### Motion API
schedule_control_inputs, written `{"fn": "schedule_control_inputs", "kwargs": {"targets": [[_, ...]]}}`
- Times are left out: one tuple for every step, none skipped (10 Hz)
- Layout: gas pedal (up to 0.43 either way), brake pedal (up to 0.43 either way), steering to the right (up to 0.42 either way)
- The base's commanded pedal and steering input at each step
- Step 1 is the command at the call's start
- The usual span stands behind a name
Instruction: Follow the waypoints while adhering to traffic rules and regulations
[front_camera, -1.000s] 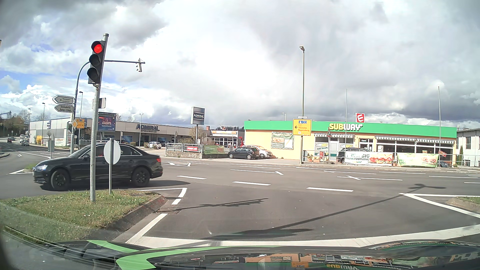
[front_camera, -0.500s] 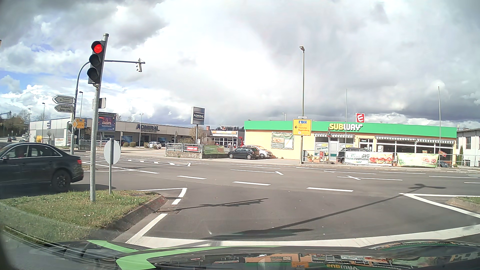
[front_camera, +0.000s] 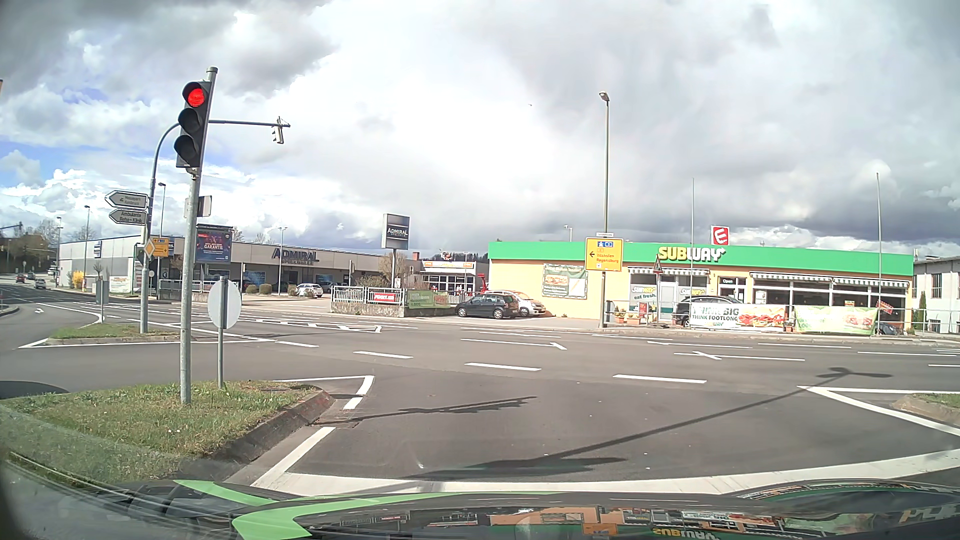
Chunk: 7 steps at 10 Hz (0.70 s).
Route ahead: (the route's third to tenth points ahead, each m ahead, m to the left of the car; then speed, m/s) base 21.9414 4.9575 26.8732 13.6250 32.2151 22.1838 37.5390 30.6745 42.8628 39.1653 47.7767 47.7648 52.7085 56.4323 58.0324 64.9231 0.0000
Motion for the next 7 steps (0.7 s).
{"fn": "schedule_control_inputs", "kwargs": {"targets": [[0.000,0.311,0.012],[0.000,0.311,0.012],[0.000,0.311,0.012],[0.000,0.311,0.012],[0.000,0.311,0.012],[0.000,0.311,0.012],[0.000,0.311,0.012]]}}
